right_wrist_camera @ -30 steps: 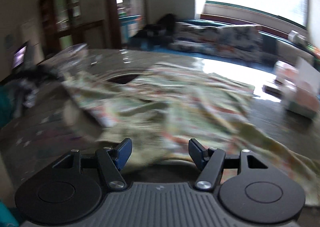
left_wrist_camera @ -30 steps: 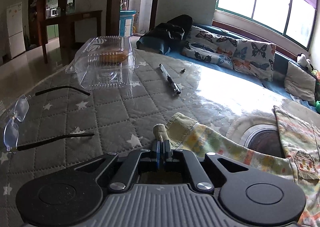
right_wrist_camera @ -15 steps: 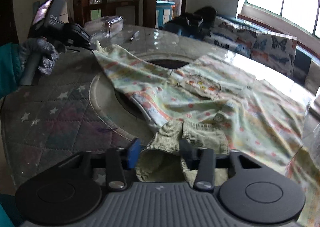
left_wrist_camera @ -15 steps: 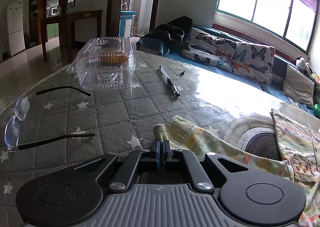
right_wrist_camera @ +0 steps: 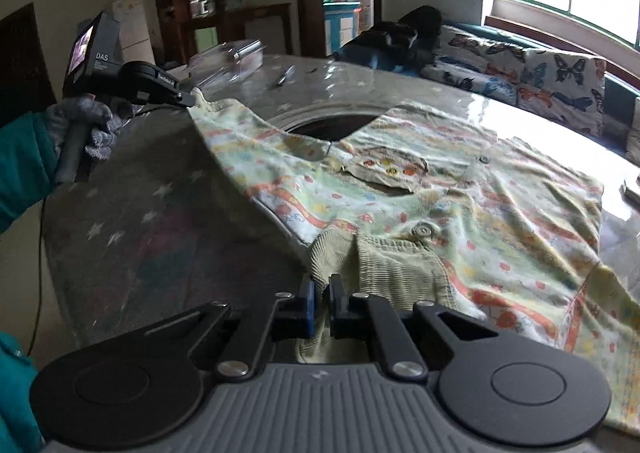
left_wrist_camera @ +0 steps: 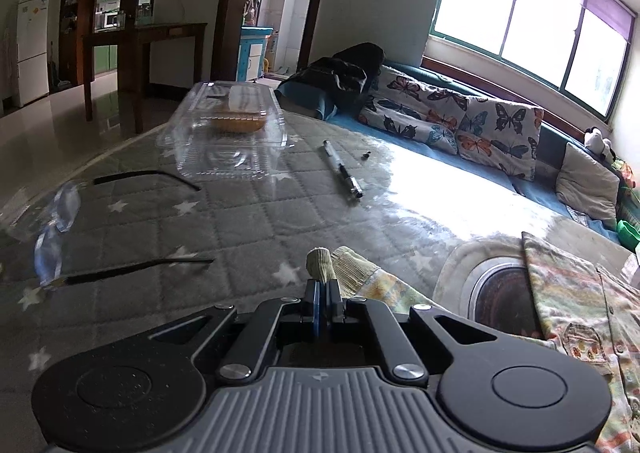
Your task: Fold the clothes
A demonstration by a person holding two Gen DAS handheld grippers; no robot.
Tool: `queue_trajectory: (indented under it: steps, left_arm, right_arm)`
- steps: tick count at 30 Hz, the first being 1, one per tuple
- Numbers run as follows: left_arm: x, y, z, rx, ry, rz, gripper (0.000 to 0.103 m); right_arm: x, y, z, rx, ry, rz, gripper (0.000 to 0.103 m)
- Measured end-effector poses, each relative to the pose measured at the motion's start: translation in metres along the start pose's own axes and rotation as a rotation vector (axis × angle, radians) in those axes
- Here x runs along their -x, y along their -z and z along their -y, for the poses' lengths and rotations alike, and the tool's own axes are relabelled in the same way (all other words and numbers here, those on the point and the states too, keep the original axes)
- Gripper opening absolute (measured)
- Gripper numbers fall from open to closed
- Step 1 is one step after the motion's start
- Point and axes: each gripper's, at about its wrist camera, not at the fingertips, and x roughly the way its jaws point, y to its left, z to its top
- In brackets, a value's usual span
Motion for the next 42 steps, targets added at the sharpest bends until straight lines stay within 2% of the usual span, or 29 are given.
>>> queue_trajectory:
  steps: [5,10,14,19,23,26,28,32,35,37,42]
  left_arm:
    - [0.001,0.011,-0.016,0.02,-0.033,-0.027,0.003]
    - [0.002,0.011,-0.021,0.013,-0.042,-0.032,0.004]
    - [0.005,0.013,-0.025,0.016,-0.036,-0.035,0.008]
    - [0.011,0.011,-0.032,0.019,-0.059,-0.024,0.009]
    - [0.02,0.009,-0.023,-0.004,-0.035,-0.017,0.01]
    - [0.027,0.007,-0.014,-0.023,-0.013,-0.012,0.01]
    - [0.032,0.005,-0.009,-0.036,0.002,-0.008,0.01]
    - [0.034,0.011,0.029,-0.092,0.115,-0.036,0.011]
    - [0.032,0.018,0.065,-0.129,0.215,-0.068,0.011]
    - [0.032,0.022,0.092,-0.156,0.283,-0.087,0.011]
    - [0.032,0.041,0.162,-0.247,0.441,-0.138,0.011]
  right_arm:
    - [0.007,0.009,-0.005,0.022,-0.038,-0.018,0.007]
    - [0.028,0.002,-0.002,0.004,-0.079,0.01,0.017]
    - [0.046,-0.004,0.018,-0.06,-0.06,0.061,0.018]
    - [0.033,0.005,0.047,-0.143,0.046,0.058,0.019]
    - [0.023,0.018,0.057,-0.161,0.051,0.005,0.019]
    - [0.031,0.015,0.059,-0.153,0.066,0.03,0.026]
    - [0.036,0.012,0.065,-0.159,0.09,0.047,0.026]
    - [0.039,0.012,0.083,-0.204,0.148,0.065,0.026]
    - [0.034,0.024,0.094,-0.235,0.176,0.034,0.027]
    - [0.032,0.03,0.097,-0.242,0.181,0.007,0.027]
    - [0.042,0.029,0.103,-0.235,0.2,0.017,0.026]
